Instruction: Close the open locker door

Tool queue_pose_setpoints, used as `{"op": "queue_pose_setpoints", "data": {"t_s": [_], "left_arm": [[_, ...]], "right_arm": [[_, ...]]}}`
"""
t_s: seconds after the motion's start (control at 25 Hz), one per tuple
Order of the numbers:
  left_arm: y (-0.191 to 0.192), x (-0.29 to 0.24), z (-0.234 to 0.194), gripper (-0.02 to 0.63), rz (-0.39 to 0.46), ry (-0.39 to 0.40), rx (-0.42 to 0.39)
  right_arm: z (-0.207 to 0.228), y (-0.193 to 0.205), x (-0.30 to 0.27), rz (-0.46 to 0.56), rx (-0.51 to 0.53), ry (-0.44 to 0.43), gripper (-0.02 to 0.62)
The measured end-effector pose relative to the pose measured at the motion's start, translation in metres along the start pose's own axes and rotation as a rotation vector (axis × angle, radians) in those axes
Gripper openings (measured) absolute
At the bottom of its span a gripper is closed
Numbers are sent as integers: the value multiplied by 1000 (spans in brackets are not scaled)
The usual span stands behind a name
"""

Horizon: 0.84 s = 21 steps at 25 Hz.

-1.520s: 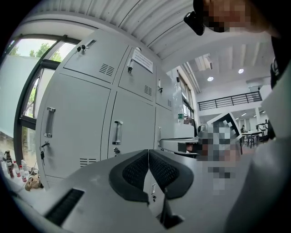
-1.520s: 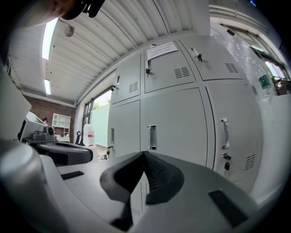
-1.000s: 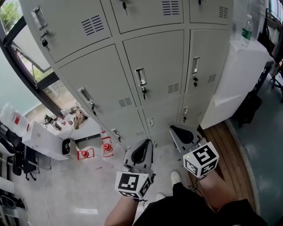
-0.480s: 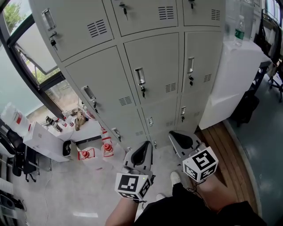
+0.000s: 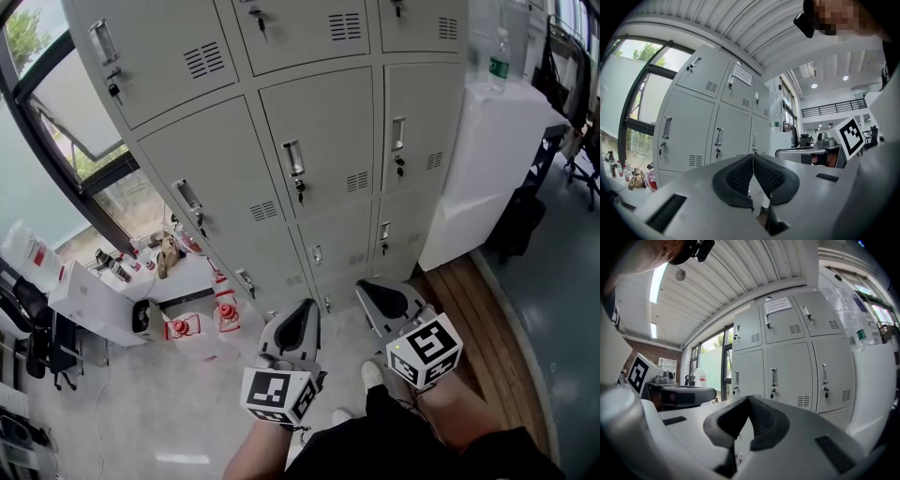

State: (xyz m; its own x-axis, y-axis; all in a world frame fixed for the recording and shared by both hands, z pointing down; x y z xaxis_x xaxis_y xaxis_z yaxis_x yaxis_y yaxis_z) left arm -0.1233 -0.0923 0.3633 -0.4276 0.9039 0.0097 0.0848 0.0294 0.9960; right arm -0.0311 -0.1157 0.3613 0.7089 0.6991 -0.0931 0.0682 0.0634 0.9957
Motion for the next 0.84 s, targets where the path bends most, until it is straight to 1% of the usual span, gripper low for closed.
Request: {"op": "queue_pose_setpoints", "data": {"t_s": [0.84], "left_arm": [[1, 4, 12, 18, 2, 24, -10]], "right_arm": [[-5, 3, 16, -2, 2, 15, 52]]}}
Point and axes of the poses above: the fingertips, and each gripper's own axes: x backward along the fingers, z to its right, y out of its underside, the point moved 1 cm from there along x, backward along the fingers, and after that the axes turned 3 degrees about -y, right-handed, at the moved point
